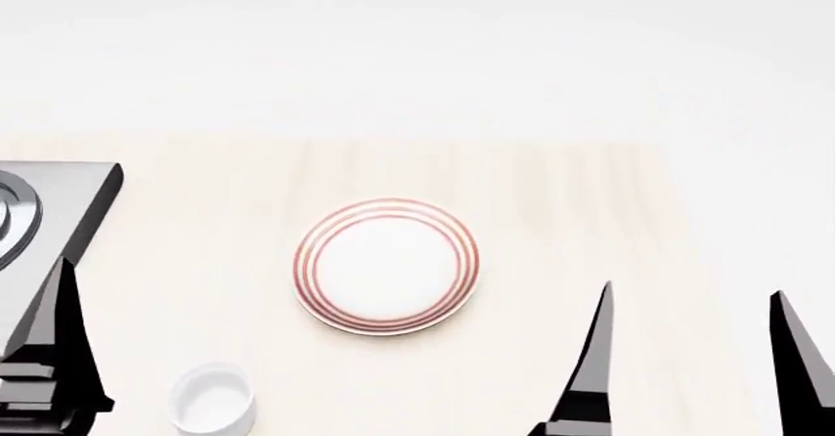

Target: Pick the akita bowl on the cookies box and place it on the plate.

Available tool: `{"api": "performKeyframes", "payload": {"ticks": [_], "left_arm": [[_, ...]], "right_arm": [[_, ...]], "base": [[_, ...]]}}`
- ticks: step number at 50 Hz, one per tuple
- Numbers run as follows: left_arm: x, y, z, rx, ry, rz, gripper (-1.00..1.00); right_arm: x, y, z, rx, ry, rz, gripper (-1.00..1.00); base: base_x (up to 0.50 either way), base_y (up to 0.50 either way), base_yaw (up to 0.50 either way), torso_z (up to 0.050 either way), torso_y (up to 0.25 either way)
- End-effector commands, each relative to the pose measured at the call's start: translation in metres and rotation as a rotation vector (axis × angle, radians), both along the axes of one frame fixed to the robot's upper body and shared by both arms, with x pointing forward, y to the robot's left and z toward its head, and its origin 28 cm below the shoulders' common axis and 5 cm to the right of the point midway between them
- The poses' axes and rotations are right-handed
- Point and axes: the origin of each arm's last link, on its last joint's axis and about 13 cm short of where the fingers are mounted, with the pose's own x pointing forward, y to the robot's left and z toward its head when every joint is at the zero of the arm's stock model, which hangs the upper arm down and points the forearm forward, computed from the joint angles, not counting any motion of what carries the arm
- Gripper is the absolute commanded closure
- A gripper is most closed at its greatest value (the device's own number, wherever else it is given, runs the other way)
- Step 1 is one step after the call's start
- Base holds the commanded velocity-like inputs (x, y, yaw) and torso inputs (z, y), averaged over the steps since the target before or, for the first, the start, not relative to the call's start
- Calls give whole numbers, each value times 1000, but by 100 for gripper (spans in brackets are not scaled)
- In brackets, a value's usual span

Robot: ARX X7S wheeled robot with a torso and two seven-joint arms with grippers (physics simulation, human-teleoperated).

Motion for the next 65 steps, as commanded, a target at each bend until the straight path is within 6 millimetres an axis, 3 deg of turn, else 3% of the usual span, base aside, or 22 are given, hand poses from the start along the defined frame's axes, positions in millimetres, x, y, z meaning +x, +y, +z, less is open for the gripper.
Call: {"api": "performKeyframes", "payload": {"ticks": [1,11,55,65], "left_arm": [[1,2,1,-2,14,-19,-100],[2,4,4,2,-10,-14,-100],[4,9,3,-2,7,30,-100],[5,7,0,19,45,22,-100]], "right_arm": [[-1,-5,4,-15,0,-11,-100],[-1,-9,6,-25,-6,-34,-100],[-1,-9,4,-48,-1,-34,-100],[4,-8,-2,-62,63,0,-100]], "base": [[0,0,0,50,0],[0,0,0,5,1],[0,0,0,5,-250],[0,0,0,1,-16]]}}
